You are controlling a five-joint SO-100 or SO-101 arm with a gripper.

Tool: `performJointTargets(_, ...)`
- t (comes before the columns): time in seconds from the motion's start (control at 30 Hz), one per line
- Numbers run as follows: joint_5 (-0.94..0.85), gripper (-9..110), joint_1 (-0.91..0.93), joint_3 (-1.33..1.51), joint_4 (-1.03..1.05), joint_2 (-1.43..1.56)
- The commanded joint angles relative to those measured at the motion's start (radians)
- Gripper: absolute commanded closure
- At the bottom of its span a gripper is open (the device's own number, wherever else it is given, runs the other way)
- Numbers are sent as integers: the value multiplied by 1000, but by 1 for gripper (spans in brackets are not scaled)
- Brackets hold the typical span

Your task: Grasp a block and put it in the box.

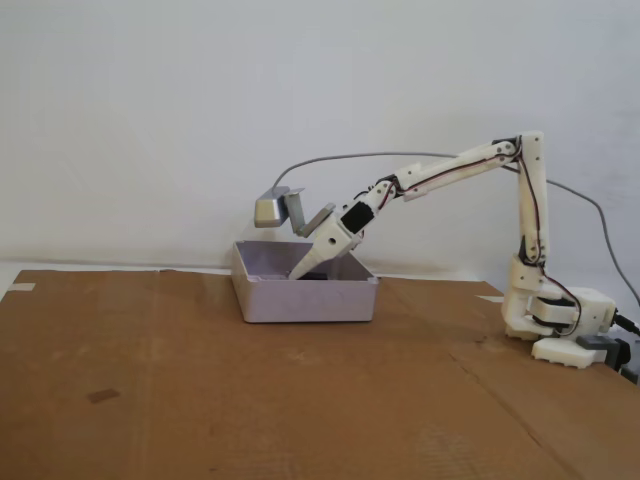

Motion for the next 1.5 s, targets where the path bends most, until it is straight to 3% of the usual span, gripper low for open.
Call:
performJointTargets(0.0, -9, 79, -26, -117, -38, 141)
performJointTargets(0.37, -9, 80, -110, -222, -37, 176)
performJointTargets(0.57, -9, 102, -114, -244, -35, 181)
performJointTargets(1.47, -9, 101, -183, -410, -35, 183)
